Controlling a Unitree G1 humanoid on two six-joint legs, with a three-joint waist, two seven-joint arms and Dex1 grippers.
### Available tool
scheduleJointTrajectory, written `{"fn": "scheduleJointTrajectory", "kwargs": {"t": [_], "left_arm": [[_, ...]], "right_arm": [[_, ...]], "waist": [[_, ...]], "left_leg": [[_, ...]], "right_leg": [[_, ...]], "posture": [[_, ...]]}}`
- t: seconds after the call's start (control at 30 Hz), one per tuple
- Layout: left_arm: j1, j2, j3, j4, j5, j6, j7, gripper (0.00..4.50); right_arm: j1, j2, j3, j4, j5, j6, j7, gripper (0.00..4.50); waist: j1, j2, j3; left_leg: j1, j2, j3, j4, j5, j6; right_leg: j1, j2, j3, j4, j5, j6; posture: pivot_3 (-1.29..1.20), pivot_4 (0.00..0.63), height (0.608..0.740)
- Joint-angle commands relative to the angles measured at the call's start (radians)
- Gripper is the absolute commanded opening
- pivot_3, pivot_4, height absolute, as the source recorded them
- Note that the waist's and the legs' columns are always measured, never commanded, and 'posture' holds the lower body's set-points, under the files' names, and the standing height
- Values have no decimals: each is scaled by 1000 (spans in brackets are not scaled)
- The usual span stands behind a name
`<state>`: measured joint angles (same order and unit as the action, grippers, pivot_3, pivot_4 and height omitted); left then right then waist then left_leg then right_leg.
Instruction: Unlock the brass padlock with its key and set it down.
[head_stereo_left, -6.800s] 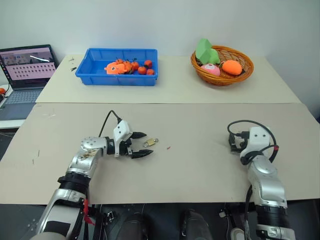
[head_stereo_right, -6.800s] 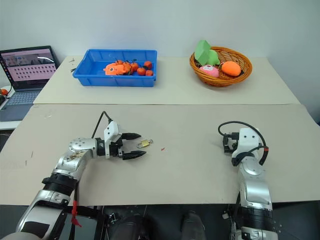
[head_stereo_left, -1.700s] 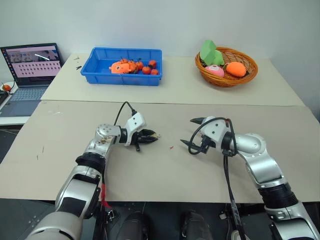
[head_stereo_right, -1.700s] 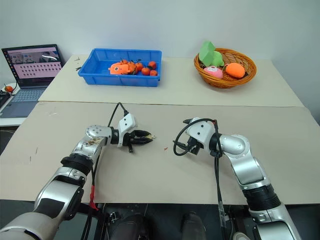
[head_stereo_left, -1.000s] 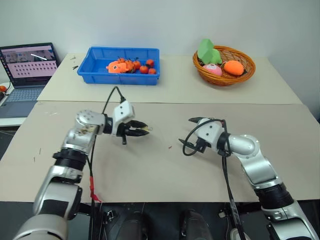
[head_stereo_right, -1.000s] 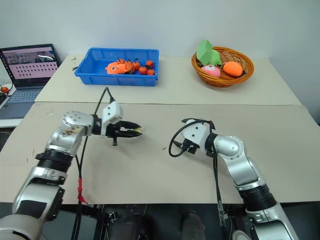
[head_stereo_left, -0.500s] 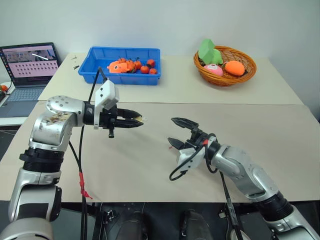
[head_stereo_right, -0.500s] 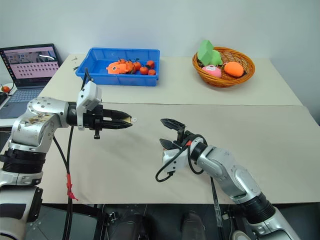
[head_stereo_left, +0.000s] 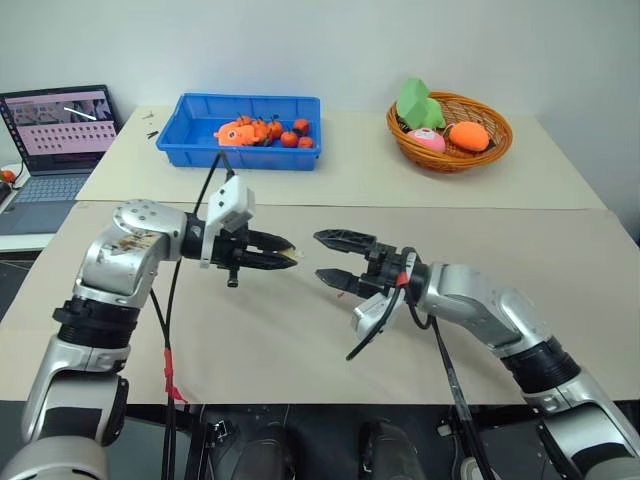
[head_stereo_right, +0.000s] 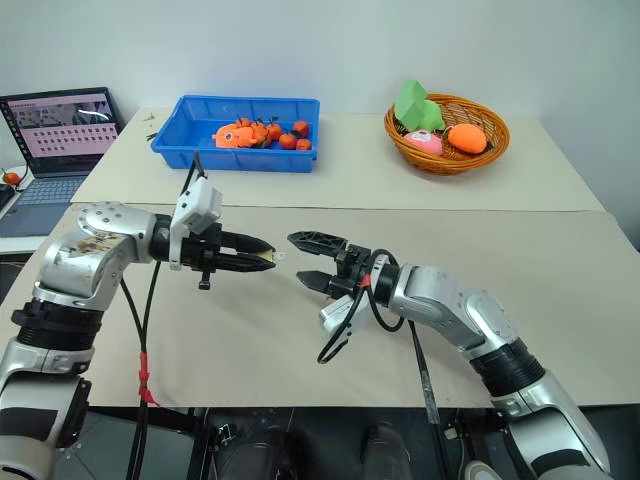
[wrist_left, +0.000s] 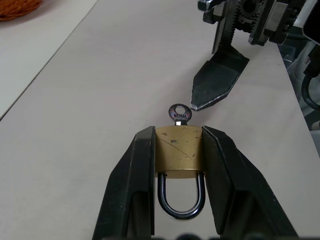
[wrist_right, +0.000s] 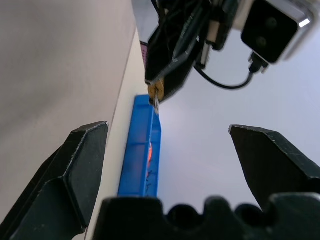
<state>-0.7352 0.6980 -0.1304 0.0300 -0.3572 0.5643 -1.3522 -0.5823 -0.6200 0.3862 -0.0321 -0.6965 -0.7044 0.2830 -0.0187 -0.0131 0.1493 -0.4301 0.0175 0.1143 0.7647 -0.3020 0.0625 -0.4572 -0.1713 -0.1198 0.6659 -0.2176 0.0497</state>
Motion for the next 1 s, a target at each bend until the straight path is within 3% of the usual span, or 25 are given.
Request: {"fn": "scheduleJointTrajectory", "kwargs": {"t": [0.03,1.0], "left_arm": [[-42,-12,-2,-28,-20,-29,-14,854],[-22,-25,-45,27,36,-119,-25,854]], "right_arm": [[-35,15,6,17,-29,-43,-23,4500],[-48,22,-30,-37,-7,-42,53,4500]], "waist": [[0,0,0],[-2,0,0]], "left_leg": [[0,0,0,0,0,0],[0,0,0,0,0,0]], "right_leg": [[0,0,0,0,0,0],[0,0,0,1,0,-1]], "posture": [[0,150,684],[0,150,684]]}}
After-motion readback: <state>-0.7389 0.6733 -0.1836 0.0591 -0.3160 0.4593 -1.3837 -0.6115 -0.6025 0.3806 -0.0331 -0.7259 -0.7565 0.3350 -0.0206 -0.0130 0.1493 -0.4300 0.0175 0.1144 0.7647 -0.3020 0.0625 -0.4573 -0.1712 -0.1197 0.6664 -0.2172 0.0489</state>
